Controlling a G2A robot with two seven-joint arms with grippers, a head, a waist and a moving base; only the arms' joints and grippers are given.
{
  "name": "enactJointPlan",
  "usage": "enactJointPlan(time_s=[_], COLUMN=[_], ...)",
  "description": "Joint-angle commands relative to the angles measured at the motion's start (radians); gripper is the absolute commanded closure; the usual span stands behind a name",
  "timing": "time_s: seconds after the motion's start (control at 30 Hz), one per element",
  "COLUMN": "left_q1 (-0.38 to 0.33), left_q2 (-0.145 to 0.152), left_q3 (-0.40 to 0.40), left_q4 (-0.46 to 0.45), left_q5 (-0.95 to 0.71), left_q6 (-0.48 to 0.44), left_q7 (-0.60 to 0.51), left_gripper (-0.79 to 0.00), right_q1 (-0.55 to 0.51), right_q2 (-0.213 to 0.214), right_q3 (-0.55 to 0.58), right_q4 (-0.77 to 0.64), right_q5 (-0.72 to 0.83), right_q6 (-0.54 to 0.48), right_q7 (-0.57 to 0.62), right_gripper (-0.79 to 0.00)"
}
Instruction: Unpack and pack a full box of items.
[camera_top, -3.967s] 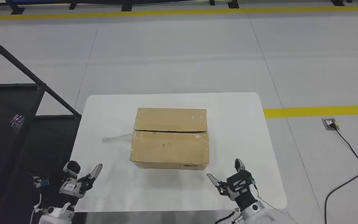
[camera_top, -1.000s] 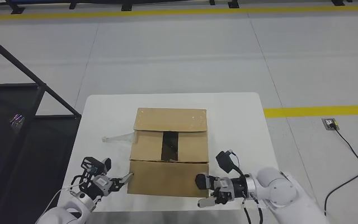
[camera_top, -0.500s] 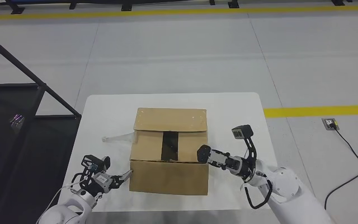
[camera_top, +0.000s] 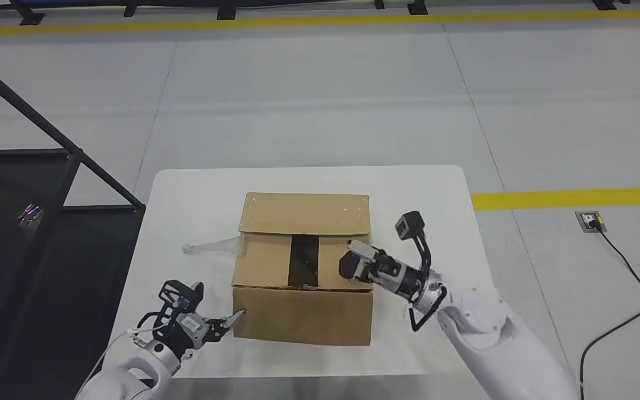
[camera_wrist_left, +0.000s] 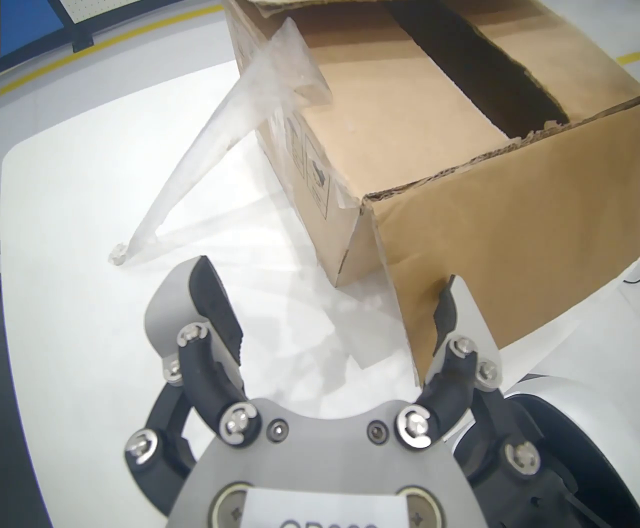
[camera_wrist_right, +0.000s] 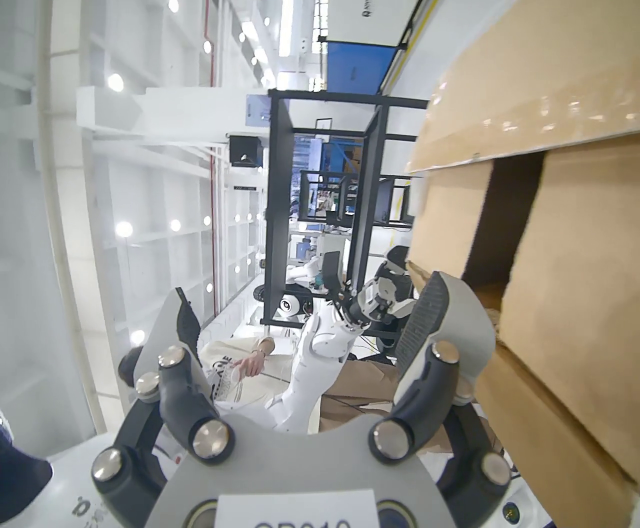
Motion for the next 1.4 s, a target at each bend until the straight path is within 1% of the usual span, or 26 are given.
enactJointPlan(time_s=[0.0, 0.2, 0.27, 0.33, 0.53, 0.63, 0.83, 1.03, 1.1, 1.23, 1.37], left_q1=[0.000, 0.010, 0.013, 0.016, 0.023, 0.026, 0.035, 0.040, 0.041, 0.041, 0.040], left_q2=[0.000, 0.001, 0.001, 0.002, 0.003, 0.004, 0.004, 0.004, 0.004, 0.004, 0.004], left_q3=[0.005, 0.007, 0.005, 0.003, 0.004, 0.004, 0.006, 0.012, 0.014, 0.018, 0.021], left_q4=[-0.001, -0.007, -0.008, -0.008, -0.009, -0.010, -0.011, -0.006, -0.003, 0.003, 0.009], left_q5=[0.001, 0.005, 0.005, 0.006, 0.009, 0.015, 0.019, 0.023, 0.019, 0.018, 0.020], left_q6=[0.004, 0.015, 0.018, 0.021, 0.030, 0.032, 0.040, 0.050, 0.055, 0.058, 0.064], left_q7=[0.003, 0.015, 0.019, 0.022, 0.030, 0.036, 0.046, 0.057, 0.060, 0.064, 0.064], left_gripper=[-0.785, -0.785, -0.785, -0.785, -0.785, -0.785, -0.785, -0.785, -0.785, -0.785, -0.785], right_q1=[0.035, 0.116, 0.138, 0.163, 0.213, 0.249, 0.357, 0.482, 0.525, 0.579, 0.611], right_q2=[-0.012, -0.047, -0.058, -0.068, -0.098, -0.114, -0.157, -0.218, -0.241, -0.290, -0.336], right_q3=[-0.019, -0.055, -0.061, -0.064, -0.079, -0.089, -0.123, -0.182, -0.209, -0.252, -0.284], right_q4=[0.045, 0.170, 0.204, 0.243, 0.291, 0.316, 0.418, 0.584, 0.652, 0.773, 0.884], right_q5=[0.014, 0.103, 0.141, 0.142, 0.159, 0.145, 0.119, 0.133, 0.107, 0.094, 0.075], right_q6=[0.060, 0.121, 0.128, 0.123, 0.033, -0.002, -0.050, -0.078, -0.089, -0.145, -0.216], right_q7=[-0.038, -0.088, -0.082, -0.109, -0.146, -0.186, -0.266, -0.288, -0.323, -0.368, -0.417], right_gripper=[-0.785, -0.785, -0.785, -0.785, -0.785, -0.785, -0.785, -0.785, -0.785, -0.785, -0.785])
